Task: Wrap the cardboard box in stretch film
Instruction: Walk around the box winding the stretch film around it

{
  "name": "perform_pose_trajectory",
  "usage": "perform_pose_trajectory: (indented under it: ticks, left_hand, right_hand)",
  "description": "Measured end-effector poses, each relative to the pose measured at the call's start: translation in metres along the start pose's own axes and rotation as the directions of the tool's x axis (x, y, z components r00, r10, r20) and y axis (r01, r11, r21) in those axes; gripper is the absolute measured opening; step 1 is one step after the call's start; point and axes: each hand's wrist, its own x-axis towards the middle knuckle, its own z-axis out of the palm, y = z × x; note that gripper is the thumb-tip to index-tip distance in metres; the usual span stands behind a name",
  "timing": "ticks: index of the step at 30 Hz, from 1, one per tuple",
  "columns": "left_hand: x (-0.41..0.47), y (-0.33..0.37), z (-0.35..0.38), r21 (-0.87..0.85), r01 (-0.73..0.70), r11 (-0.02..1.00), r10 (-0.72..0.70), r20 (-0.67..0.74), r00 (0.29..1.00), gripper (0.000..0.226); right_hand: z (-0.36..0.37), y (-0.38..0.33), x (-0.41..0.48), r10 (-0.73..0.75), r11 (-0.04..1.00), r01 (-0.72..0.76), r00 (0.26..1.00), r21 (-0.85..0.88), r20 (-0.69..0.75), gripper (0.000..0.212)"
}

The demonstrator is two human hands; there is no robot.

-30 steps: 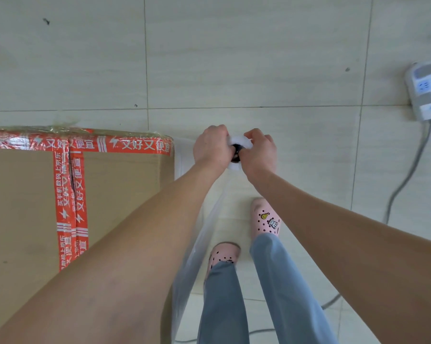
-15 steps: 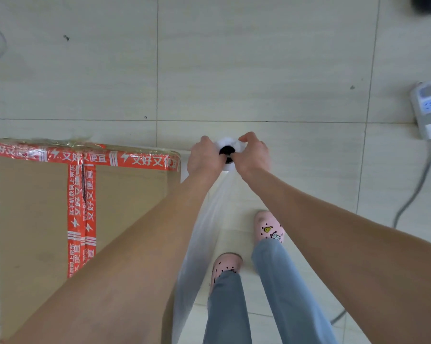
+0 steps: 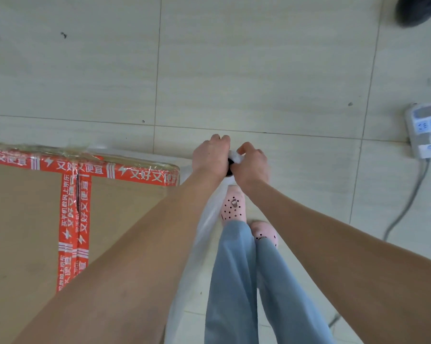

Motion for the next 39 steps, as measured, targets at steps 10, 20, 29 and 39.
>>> perform_pose_trajectory:
  ticks: [10, 20, 29, 39]
  left_hand:
    - [0.015, -0.025, -0.011, -0.529, 0.403, 0.747, -0.38, 0.158, 0.912, 0.024]
    - [0.044, -0.016, -0.021, -0.045, -0.011, 0.999, 0.012, 0.011, 1.0, 0.021]
    - [0.068, -0.041, -0.042, -0.265, 0.213, 0.94, -0.21, 0.04, 0.977, 0.009]
    - [0.084, -0.056, -0.039, -0.313, 0.288, 0.905, -0.237, 0.19, 0.953, 0.021]
  right_hand:
    - [0.002, -0.027, 0.019, -0.07, 0.997, 0.071, 0.995, 0.014, -0.071, 0.036]
    - [-0.003, -0.034, 0.031, -0.047, 0.997, 0.043, 0.997, -0.065, -0.054, 0.031]
    - [-0.002, -0.064, 0.049, -0.118, 0.993, 0.116, 0.991, -0.031, -0.061, 0.038]
    - [0.009, -0.07, 0.048, 0.1, 0.949, -0.1, 0.995, 0.3, 0.015, 0.04]
